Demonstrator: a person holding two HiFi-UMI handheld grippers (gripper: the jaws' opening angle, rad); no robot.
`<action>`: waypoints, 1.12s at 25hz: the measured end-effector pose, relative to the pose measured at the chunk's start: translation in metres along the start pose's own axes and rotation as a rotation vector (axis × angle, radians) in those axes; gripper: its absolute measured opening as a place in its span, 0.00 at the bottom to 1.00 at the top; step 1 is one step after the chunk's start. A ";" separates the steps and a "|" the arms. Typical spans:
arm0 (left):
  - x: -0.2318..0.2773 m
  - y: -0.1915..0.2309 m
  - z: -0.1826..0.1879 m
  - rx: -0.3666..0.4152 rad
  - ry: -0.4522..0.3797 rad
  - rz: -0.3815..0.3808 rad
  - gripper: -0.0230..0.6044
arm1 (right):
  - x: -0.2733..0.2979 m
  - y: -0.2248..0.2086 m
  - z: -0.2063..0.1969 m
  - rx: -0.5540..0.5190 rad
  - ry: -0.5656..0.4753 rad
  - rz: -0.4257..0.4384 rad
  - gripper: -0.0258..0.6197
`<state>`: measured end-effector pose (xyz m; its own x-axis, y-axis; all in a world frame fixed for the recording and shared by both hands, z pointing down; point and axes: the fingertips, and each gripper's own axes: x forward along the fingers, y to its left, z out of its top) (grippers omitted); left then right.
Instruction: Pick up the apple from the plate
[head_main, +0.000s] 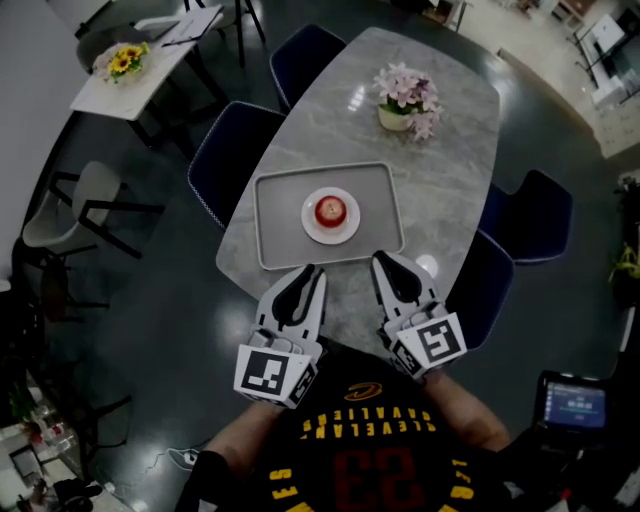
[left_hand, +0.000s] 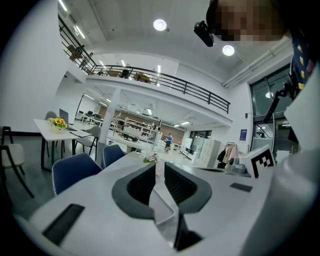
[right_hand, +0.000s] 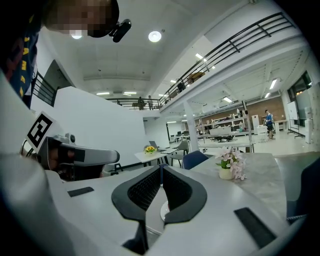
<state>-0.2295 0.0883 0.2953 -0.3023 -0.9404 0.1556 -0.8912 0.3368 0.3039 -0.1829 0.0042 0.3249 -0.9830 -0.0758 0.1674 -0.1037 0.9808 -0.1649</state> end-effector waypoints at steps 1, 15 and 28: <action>0.005 0.006 0.002 -0.002 0.004 -0.007 0.13 | 0.007 -0.002 0.001 0.002 0.002 -0.008 0.05; 0.053 0.063 0.004 -0.047 0.078 -0.092 0.13 | 0.061 -0.020 -0.008 0.035 0.068 -0.129 0.05; 0.101 0.109 -0.030 -0.049 0.191 -0.106 0.13 | 0.080 -0.046 -0.034 0.115 0.152 -0.199 0.05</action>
<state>-0.3471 0.0315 0.3727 -0.1345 -0.9464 0.2938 -0.8955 0.2430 0.3729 -0.2513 -0.0405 0.3791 -0.9084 -0.2291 0.3497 -0.3180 0.9217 -0.2221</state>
